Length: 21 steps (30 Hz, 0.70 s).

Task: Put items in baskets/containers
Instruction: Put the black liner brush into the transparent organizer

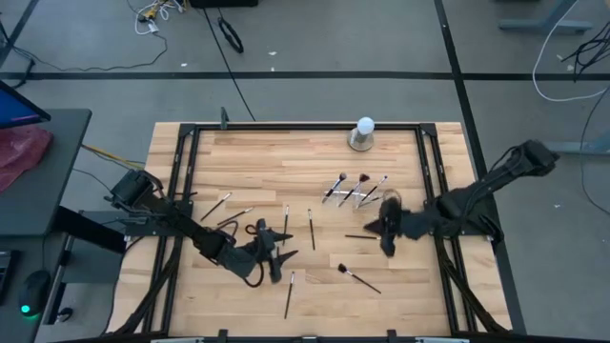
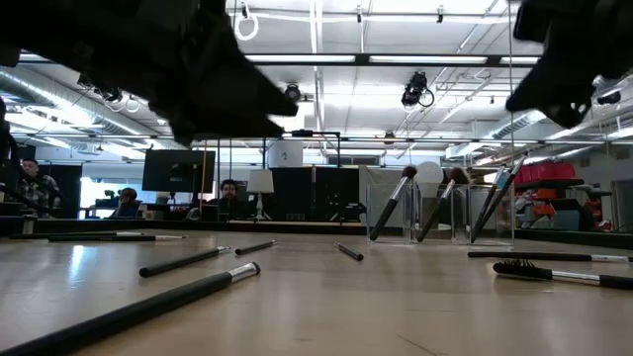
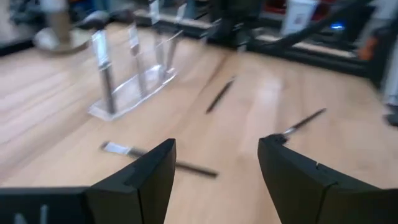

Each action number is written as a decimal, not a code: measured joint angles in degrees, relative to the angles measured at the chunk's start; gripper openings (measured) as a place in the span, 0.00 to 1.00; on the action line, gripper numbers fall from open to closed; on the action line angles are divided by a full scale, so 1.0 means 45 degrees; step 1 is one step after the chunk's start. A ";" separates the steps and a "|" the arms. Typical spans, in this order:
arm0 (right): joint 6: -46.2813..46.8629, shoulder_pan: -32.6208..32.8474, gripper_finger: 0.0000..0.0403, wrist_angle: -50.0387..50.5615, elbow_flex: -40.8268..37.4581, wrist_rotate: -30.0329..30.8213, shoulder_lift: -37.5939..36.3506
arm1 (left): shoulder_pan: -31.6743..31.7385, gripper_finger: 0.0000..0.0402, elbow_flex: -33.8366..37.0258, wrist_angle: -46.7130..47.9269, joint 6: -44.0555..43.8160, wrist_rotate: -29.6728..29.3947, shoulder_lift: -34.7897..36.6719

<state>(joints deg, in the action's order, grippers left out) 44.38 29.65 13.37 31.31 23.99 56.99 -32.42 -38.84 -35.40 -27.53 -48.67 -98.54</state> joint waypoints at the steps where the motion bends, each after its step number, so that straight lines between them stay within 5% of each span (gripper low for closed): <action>1: -0.0389 0.0435 0.05 -0.0979 -0.0005 0.0012 0.0394 | -0.0046 0.58 -0.0084 0.0555 -0.0439 -0.0165 0.0000; 4: -0.1685 0.1640 0.01 -0.4218 -0.0005 0.0168 0.1754 | -0.0226 0.58 -0.0904 0.3350 -0.1792 -0.0240 0.0000; 7: -0.2925 0.2574 0.01 -0.6817 -0.0005 0.0522 0.3175 | -0.0362 0.58 -0.2441 0.8586 -0.3785 0.0287 0.0000; 10: -0.3583 0.3150 0.03 -0.8454 -0.0005 0.0918 0.4472 | -0.0361 0.58 -0.3900 1.4245 -0.6040 0.1583 0.0007; 13: -0.3742 0.3399 0.04 -0.9410 -0.0005 0.1527 0.5613 | -0.0521 0.58 -0.4242 1.7481 -0.6970 0.1984 0.0059; 16: -0.3657 0.3394 0.04 -1.0030 -0.0008 0.1954 0.6591 | -0.0667 0.58 -0.3708 1.8931 -0.7660 0.2487 0.0525; 21: -0.3946 0.3201 0.03 -1.0973 -0.0018 0.2525 0.7635 | -0.0682 0.58 -0.1396 1.7493 -0.7818 0.2379 0.2095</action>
<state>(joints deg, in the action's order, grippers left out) 26.62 44.06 -36.01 31.23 35.36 91.35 -35.49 -45.12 43.32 -62.71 -37.97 -89.12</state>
